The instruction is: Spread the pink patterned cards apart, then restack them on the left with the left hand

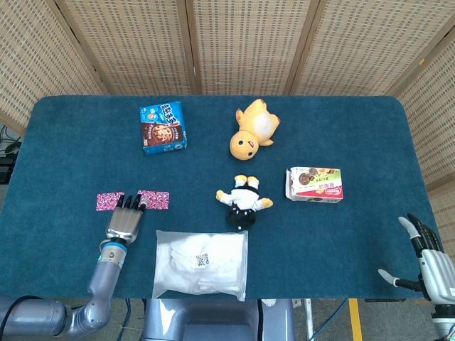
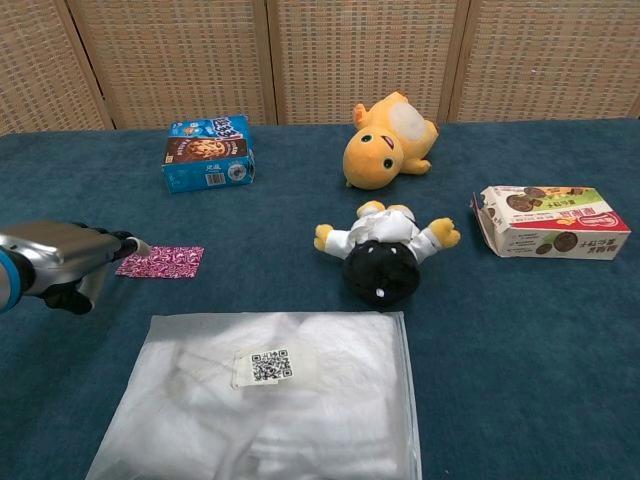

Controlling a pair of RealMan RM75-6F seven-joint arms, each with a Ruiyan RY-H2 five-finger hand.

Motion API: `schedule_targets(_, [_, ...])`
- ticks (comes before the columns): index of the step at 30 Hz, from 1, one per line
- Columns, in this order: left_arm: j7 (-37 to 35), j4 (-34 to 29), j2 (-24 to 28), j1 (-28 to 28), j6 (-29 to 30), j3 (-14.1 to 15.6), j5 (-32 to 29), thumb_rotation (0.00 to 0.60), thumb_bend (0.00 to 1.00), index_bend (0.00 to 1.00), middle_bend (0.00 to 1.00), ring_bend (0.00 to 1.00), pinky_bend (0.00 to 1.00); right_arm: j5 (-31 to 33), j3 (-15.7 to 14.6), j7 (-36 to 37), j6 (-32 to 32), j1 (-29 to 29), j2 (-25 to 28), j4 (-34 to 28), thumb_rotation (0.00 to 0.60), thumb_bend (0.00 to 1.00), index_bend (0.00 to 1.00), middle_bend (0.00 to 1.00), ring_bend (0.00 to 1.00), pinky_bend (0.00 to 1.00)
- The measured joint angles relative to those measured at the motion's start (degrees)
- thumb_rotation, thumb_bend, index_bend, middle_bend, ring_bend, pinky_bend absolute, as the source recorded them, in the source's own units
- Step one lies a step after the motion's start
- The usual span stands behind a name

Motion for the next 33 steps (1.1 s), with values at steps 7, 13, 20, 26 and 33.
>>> schedule_targets(7, [0.8,2.8,-2.1,-1.4,0.0,-1.0,-2.6,0.6,1.0,0.06,0.0,0.0,0.0,0.0,-0.1,0.0,-0.4,0.2,-0.1,0.1,0.6,0.1,0.04,0.0,0.0,0.0])
schedule_targets(13, [1.0,3.8,-2.2,-1.8,0.0,-1.2,-3.7,0.6,1.0,0.06,0.0,0.0,0.0,-0.2,-0.2,-0.1,-0.3,0.2,0.0,-0.1,0.6,0.1,0.04,0.0,0.0,0.0])
schedule_targets(20, [1.3,6.3,-3.8,-2.2,-0.9,-0.8,-4.6,0.6,1.0,0.06,0.0,0.0,0.0,-0.1,-0.2,-0.3,-0.4,0.2,0.0,-0.2,0.6,0.11,0.04,0.0,0.0,0.0])
schedule_targets(26, [1.3,6.9,-4.5,-2.6,-1.0,-0.7,-4.6,0.6,1.0,0.06,0.0,0.0,0.0,-0.2,-0.2,-0.6,-0.5,0.2,-0.1,-0.2,0.6,0.1,0.04,0.0,0.0,0.0])
schedule_targets(33, [1.5,6.2,-4.4,-2.7,-0.4,-0.5,-4.2,0.6,1.0,0.06,0.0,0.0,0.0,-0.1,-0.2,-0.3,-0.4,0.2,0.0,-0.2,0.6,0.11,0.04,0.0,0.0,0.0])
